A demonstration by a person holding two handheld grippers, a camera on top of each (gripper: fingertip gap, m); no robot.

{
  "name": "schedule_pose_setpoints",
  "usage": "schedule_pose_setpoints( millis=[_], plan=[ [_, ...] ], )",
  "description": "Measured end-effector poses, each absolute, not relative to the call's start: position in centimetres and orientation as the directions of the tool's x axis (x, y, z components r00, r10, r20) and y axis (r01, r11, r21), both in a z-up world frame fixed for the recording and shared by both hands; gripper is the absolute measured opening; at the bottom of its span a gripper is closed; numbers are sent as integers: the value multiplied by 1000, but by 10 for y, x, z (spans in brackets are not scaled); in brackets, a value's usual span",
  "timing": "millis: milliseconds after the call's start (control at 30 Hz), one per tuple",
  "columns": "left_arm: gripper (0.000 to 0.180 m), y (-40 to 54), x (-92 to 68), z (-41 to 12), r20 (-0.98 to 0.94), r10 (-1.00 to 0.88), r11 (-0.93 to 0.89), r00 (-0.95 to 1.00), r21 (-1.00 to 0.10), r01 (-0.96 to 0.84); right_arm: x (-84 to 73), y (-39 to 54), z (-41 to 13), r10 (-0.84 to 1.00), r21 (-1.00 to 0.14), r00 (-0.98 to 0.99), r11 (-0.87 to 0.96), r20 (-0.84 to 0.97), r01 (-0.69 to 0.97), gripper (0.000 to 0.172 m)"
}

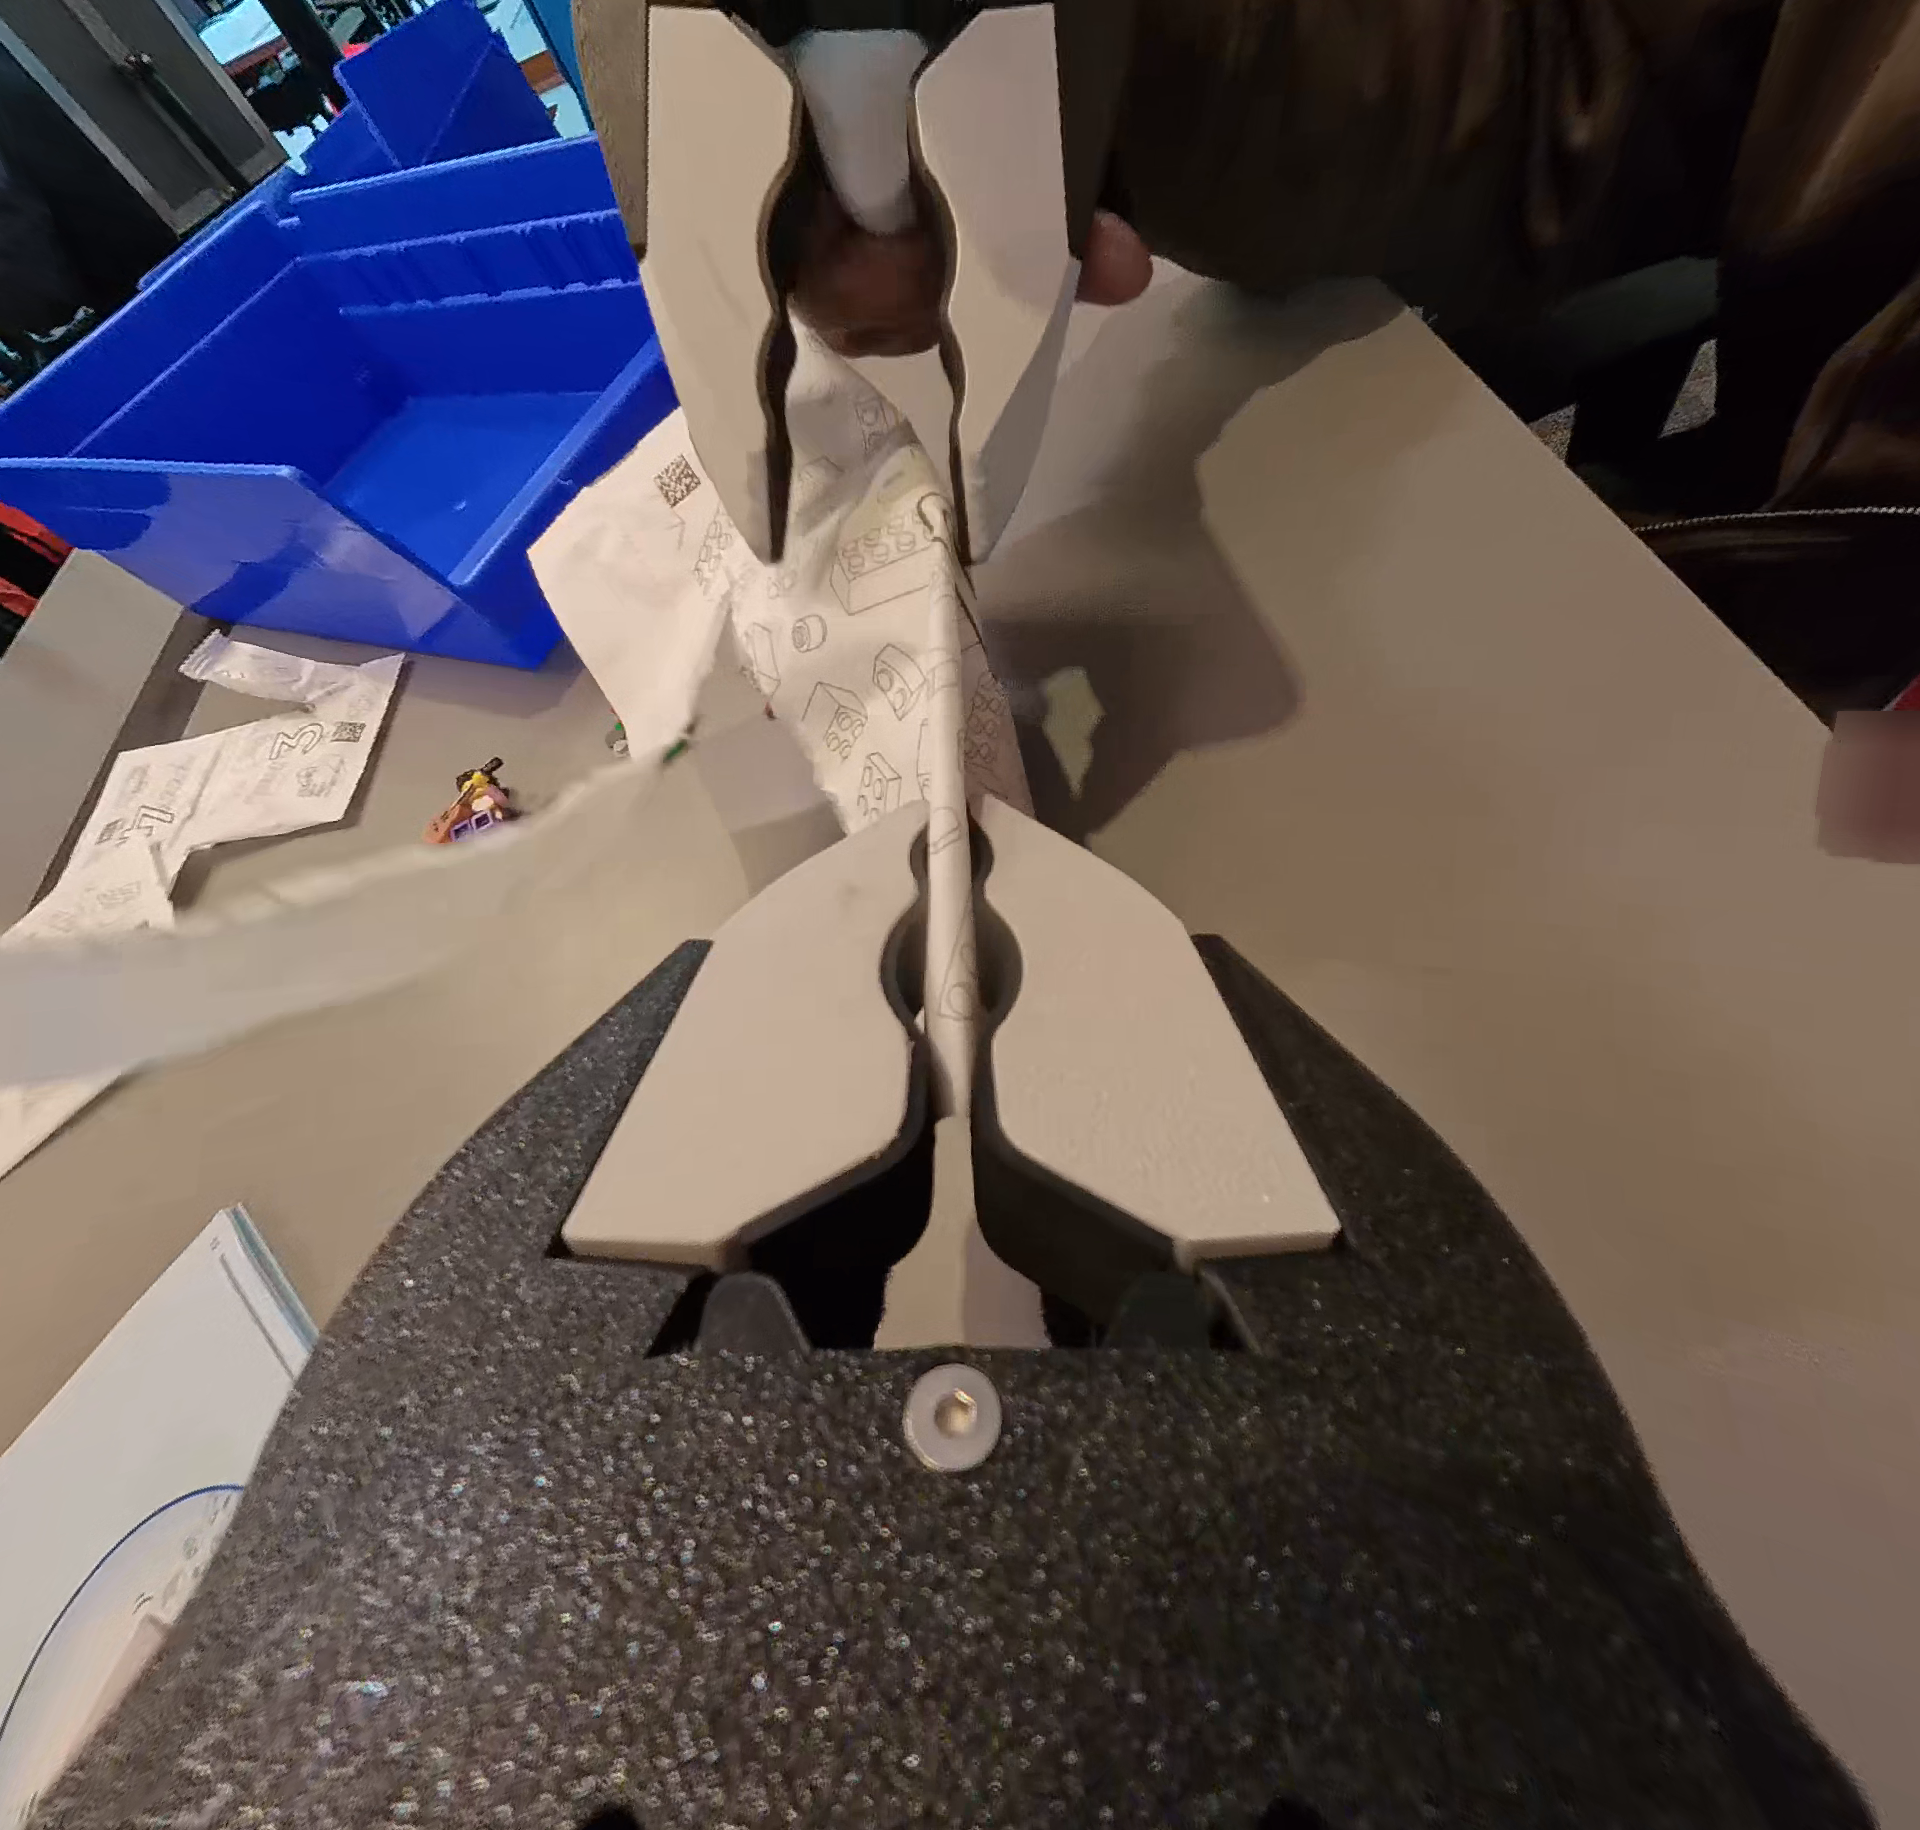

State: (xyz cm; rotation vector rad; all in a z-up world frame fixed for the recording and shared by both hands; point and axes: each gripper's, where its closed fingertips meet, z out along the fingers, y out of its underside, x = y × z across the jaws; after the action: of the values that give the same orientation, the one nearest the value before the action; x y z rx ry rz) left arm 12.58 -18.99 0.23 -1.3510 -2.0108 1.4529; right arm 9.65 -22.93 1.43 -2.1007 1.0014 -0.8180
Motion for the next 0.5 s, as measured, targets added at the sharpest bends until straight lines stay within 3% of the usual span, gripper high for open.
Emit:
schedule_pose_setpoints(
  millis=[167,333,400,500],
  plan=[
    [0,-189,125,2,-260,829,33,-496,-862,507,90,-237,11,-830,-785,516,-459,212,-417,42],
    [0,-188,124,1,-269,831,25,-487,-856,517,90,-226,7,-806,-767,548,-493,224,-411,37],
    [0,-189,125,2,-269,826,30,-495,-857,515,90,-229,5,-810,-752,536,-504,239,-425,29],
    [0,-192,128,4,-248,817,56,-520,-864,500,91,-231,4,-829,-749,522,-473,201,-464,1]
  ],
)
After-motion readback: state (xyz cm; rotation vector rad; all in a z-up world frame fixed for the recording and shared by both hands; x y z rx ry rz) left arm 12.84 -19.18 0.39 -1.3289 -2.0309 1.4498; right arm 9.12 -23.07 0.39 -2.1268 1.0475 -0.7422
